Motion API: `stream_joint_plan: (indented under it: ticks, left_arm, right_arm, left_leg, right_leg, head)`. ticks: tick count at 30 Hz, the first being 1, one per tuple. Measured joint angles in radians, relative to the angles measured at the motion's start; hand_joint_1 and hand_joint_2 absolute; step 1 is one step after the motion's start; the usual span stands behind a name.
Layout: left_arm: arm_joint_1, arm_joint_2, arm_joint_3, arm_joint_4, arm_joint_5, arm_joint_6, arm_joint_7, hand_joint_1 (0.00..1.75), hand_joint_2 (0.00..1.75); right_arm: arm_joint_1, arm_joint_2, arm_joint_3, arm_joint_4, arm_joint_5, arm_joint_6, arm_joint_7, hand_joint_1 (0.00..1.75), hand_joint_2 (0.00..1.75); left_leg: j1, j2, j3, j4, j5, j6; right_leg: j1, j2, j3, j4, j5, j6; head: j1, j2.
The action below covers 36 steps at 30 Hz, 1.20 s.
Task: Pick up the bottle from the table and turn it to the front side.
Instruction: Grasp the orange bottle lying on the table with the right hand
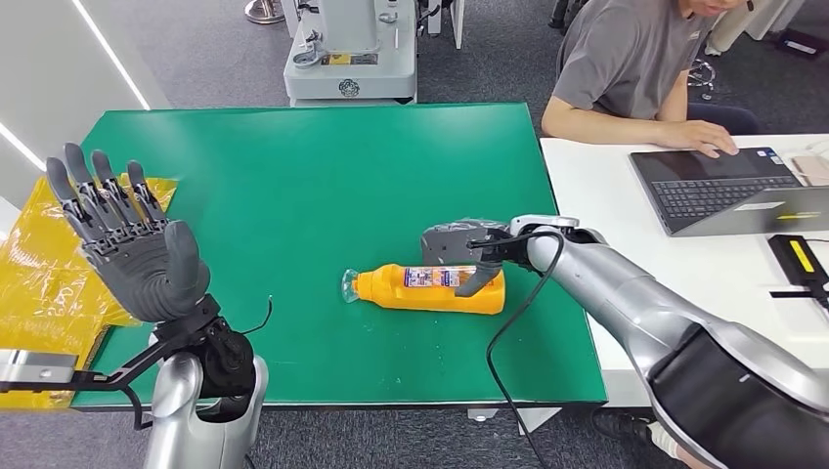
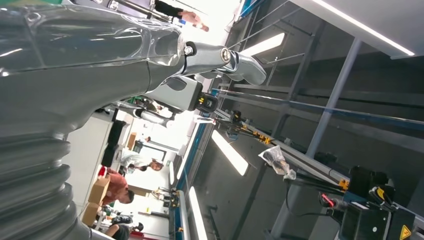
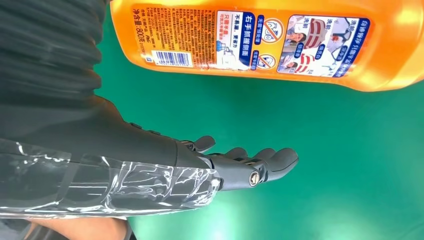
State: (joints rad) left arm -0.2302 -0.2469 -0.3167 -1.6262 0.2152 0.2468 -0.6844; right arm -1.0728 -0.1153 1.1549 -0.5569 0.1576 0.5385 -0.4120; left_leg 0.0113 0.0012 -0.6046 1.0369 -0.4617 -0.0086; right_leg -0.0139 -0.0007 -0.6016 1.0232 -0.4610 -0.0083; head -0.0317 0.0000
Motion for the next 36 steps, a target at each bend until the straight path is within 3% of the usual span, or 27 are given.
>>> stream_joint_plan:
  ticks: [36]
  left_arm:
    - [0.000, 0.001, 0.001, -0.002, -0.009, 0.017, 0.000, 0.00, 1.75]
  right_arm:
    - [0.047, 0.037, 0.046, 0.104, 0.048, -0.077, -0.025, 0.00, 1.75]
  left_leg:
    - [0.000, 0.000, 0.000, 0.000, 0.000, 0.000]
  right_leg:
    - [0.000, 0.000, 0.000, 0.000, 0.000, 0.000]
  head:
    - [0.000, 0.000]
